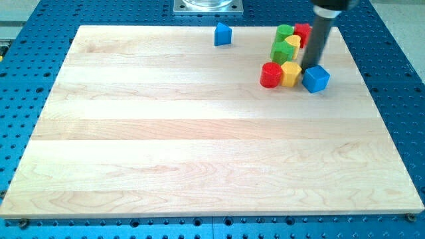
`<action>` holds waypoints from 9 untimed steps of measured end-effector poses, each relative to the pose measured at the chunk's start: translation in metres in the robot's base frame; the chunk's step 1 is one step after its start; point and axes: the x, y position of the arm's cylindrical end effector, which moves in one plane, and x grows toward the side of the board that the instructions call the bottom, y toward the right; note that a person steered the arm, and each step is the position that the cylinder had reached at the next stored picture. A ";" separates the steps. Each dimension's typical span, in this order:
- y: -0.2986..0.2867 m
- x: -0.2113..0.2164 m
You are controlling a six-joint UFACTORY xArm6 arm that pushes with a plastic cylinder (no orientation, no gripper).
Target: Push the cube right below the hexagon
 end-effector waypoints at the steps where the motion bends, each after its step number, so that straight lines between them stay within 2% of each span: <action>1: 0.016 -0.036; 2: 0.031 -0.047; 3: 0.082 -0.007; 4: 0.055 0.054; 5: 0.001 0.098; 6: 0.034 0.105; 7: 0.051 0.049; 8: 0.023 0.042; 9: -0.040 0.065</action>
